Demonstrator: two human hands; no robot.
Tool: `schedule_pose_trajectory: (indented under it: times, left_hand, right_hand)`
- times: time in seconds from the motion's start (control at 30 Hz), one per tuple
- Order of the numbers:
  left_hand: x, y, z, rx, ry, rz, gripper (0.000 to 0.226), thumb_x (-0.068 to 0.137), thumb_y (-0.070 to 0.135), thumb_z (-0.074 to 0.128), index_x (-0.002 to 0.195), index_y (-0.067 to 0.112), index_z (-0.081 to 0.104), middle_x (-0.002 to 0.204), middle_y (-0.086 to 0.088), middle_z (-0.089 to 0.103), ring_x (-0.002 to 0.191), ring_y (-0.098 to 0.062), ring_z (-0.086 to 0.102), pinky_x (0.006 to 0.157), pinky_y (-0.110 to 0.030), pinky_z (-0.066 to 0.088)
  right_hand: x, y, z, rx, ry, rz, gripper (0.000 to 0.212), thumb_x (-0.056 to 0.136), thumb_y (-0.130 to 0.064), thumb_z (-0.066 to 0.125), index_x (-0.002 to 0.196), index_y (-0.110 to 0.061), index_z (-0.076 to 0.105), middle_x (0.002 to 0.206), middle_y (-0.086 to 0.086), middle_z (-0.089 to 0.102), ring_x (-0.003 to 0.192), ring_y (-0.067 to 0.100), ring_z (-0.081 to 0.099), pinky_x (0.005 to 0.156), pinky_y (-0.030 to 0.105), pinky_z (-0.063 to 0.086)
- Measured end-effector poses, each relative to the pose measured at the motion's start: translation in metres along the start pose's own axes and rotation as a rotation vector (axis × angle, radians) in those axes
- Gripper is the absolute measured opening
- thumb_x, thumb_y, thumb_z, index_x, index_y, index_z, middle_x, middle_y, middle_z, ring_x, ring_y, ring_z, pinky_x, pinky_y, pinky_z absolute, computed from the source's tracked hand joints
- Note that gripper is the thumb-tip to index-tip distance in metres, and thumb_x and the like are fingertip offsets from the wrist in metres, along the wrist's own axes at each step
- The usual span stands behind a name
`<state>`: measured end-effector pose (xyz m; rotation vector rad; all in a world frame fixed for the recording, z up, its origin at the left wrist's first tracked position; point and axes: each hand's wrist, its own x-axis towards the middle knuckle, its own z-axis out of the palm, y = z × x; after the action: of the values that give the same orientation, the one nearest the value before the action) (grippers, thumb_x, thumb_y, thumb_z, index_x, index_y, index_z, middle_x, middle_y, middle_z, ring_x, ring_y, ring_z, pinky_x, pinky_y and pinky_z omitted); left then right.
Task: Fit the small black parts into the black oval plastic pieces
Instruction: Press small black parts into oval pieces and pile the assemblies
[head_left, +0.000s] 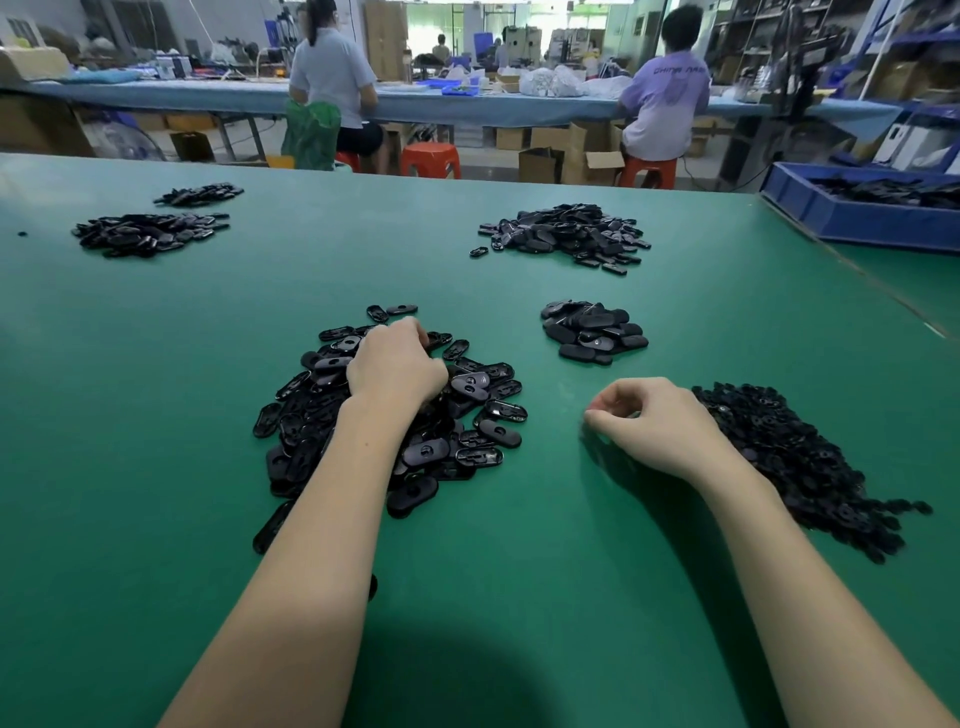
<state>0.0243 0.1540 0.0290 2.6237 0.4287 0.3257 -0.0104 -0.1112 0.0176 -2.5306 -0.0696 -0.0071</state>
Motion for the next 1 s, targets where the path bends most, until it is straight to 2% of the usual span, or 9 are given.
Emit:
schedule_pose_trajectory:
  times: [0.27,0.43,0.57,0.67,0.73,0.8,0.87,0.9,1.0]
  left_hand:
    - [-0.010,0.004,-0.006,-0.121,-0.035,0.027,0.039,0.081,0.004,0.058,0.113,0.026,0.067,0.111,0.001,0.067,0.107,-0.023,0.061,0.088,-0.036,0.053]
    - [-0.010,0.006,-0.008,-0.240,-0.007,0.045,0.039,0.078,0.000,0.055,0.103,0.026,0.069,0.095,0.004,0.065,0.097,-0.021,0.062,0.086,-0.035,0.054]
    - [-0.008,0.010,-0.008,-0.371,-0.013,0.044,0.035,0.080,0.000,0.056,0.097,0.026,0.072,0.093,0.004,0.065,0.086,-0.013,0.061,0.070,-0.022,0.046]
    - [-0.010,0.017,-0.009,-0.493,-0.026,0.039,0.029,0.083,0.005,0.060,0.094,0.028,0.074,0.088,0.009,0.064,0.079,0.001,0.058,0.054,-0.003,0.038]
    - [-0.014,0.026,-0.007,-0.594,-0.069,0.038,0.025,0.085,0.009,0.062,0.093,0.028,0.075,0.087,0.011,0.065,0.077,0.002,0.060,0.057,-0.001,0.040]
    - [-0.019,0.037,-0.004,-0.707,-0.149,0.028,0.022,0.085,0.010,0.064,0.092,0.027,0.077,0.079,0.011,0.065,0.069,-0.007,0.062,0.065,-0.015,0.049]
    - [-0.027,0.050,0.000,-0.824,-0.273,-0.002,0.018,0.088,0.009,0.066,0.093,0.022,0.078,0.070,0.012,0.066,0.059,-0.007,0.061,0.058,-0.019,0.050]
    - [-0.031,0.057,0.002,-0.897,-0.339,-0.014,0.016,0.089,0.008,0.067,0.095,0.018,0.078,0.073,0.008,0.068,0.059,-0.008,0.061,0.056,-0.016,0.051]
    - [-0.046,0.076,0.013,-1.082,-0.494,-0.027,0.011,0.092,0.006,0.069,0.100,0.007,0.075,0.086,-0.006,0.070,0.071,-0.014,0.063,0.068,-0.015,0.058]
  right_hand:
    - [-0.001,-0.001,-0.001,0.008,0.001,0.006,0.007,0.087,-0.040,0.068,0.082,-0.036,0.070,0.083,-0.020,0.069,0.091,0.007,0.064,0.082,0.031,0.052]
    - [-0.002,-0.002,0.000,0.007,0.000,0.009,0.007,0.087,-0.040,0.069,0.082,-0.036,0.070,0.083,-0.020,0.069,0.092,0.008,0.064,0.084,0.032,0.053]
    - [-0.002,-0.002,0.000,0.003,0.000,0.009,0.007,0.087,-0.040,0.069,0.081,-0.036,0.070,0.082,-0.021,0.069,0.091,0.007,0.064,0.081,0.031,0.052]
    - [-0.002,-0.002,0.000,0.004,0.000,0.011,0.007,0.087,-0.040,0.069,0.081,-0.036,0.070,0.081,-0.020,0.068,0.089,0.006,0.064,0.080,0.031,0.051]
    - [-0.002,-0.002,-0.001,0.009,-0.006,0.006,0.007,0.087,-0.040,0.069,0.082,-0.036,0.071,0.081,-0.020,0.068,0.088,0.005,0.064,0.079,0.030,0.051]
    - [-0.002,-0.003,-0.003,0.025,-0.018,0.001,0.007,0.086,-0.040,0.070,0.082,-0.035,0.072,0.081,-0.018,0.068,0.085,0.003,0.063,0.075,0.029,0.050]
    - [-0.003,-0.003,-0.005,0.064,-0.026,0.001,0.007,0.087,-0.038,0.070,0.083,-0.033,0.073,0.079,-0.016,0.070,0.080,0.001,0.062,0.068,0.025,0.046]
    - [-0.002,-0.003,-0.007,0.090,-0.023,0.002,0.007,0.087,-0.037,0.070,0.083,-0.033,0.073,0.079,-0.015,0.071,0.077,0.000,0.062,0.065,0.024,0.044]
    - [-0.003,0.000,-0.015,0.141,0.003,0.019,0.007,0.088,-0.036,0.070,0.085,-0.031,0.073,0.082,-0.012,0.075,0.074,0.003,0.062,0.063,0.022,0.042]
